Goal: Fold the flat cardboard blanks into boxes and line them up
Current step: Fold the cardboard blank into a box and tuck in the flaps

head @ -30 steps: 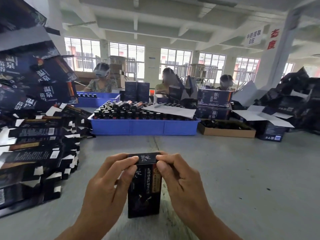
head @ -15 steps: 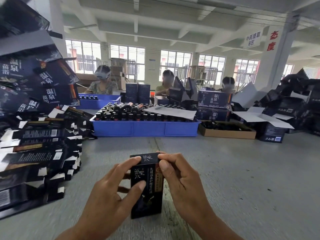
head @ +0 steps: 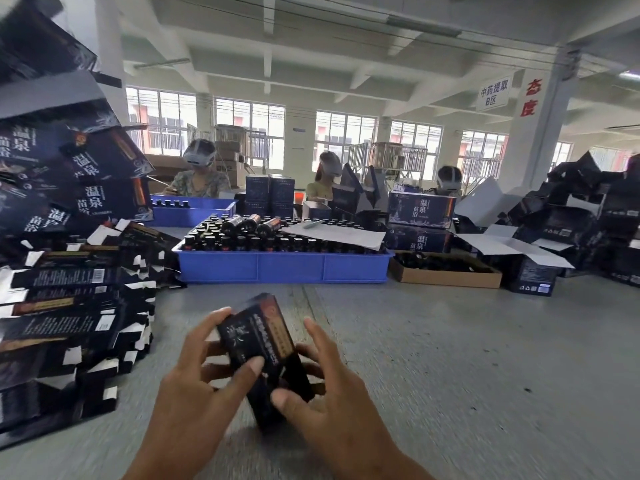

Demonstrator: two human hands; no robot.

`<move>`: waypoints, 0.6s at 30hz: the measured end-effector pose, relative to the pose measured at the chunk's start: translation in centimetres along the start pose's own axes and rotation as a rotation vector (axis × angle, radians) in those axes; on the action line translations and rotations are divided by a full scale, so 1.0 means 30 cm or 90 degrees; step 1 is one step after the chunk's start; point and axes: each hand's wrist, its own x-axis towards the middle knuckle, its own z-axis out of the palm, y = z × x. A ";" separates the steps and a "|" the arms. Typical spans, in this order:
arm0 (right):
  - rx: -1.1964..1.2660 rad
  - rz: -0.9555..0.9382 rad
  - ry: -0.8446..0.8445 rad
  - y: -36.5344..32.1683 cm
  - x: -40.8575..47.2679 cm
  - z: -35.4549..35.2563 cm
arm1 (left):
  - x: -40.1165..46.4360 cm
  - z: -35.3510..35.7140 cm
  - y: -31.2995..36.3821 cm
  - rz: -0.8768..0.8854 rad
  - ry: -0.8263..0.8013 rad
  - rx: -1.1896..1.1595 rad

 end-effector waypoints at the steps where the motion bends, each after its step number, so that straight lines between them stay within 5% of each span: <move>1: -0.042 -0.015 -0.005 -0.002 -0.002 0.006 | 0.006 -0.002 0.001 -0.037 0.022 -0.035; 5: -0.244 -0.110 -0.006 0.001 -0.001 0.023 | 0.014 0.005 0.008 -0.146 0.079 -0.127; 10: -0.328 -0.081 0.002 0.026 0.005 0.031 | 0.015 0.012 -0.021 -0.236 0.022 -0.116; 14: -0.252 0.046 0.195 0.080 0.066 -0.086 | 0.009 -0.009 -0.042 -0.164 -0.064 0.141; 18: -0.402 0.315 0.301 0.236 0.080 -0.307 | 0.007 0.000 -0.065 -0.085 -0.209 0.446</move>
